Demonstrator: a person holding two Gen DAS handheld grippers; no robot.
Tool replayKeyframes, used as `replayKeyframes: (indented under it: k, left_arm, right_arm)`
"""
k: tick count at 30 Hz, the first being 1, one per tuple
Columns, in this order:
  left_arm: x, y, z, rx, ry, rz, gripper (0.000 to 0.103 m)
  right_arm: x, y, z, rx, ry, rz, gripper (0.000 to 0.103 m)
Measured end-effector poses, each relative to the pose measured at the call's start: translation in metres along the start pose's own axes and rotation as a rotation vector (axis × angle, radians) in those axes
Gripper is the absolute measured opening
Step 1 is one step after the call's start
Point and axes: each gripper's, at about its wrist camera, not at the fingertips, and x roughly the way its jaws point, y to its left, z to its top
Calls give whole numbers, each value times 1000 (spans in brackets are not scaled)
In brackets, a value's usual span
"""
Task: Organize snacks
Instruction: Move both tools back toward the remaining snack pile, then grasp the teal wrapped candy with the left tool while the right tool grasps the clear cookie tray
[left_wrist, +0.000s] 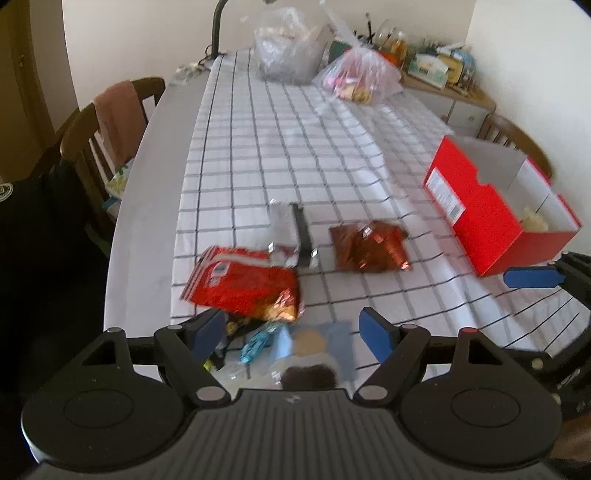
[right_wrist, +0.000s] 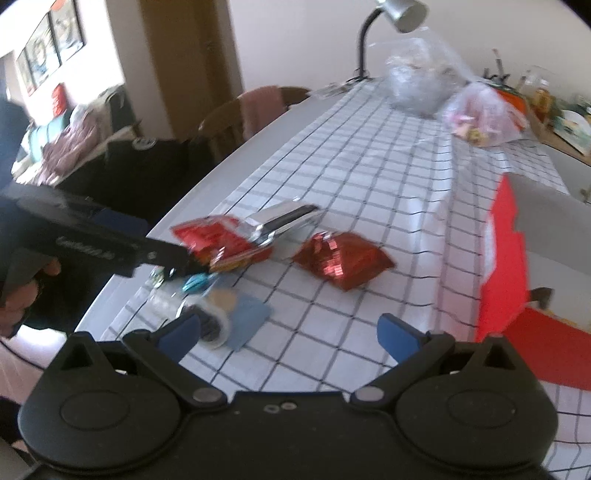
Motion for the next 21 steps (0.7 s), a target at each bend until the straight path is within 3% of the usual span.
replayKeyframes:
  k: [12, 21]
  left_arm:
    - [32, 20, -14, 23, 71, 6, 79]
    - [39, 20, -15, 69, 98, -40, 53]
  right_arm:
    - [60, 71, -13, -244, 87, 58, 96]
    - [87, 88, -7, -318, 103, 90, 83]
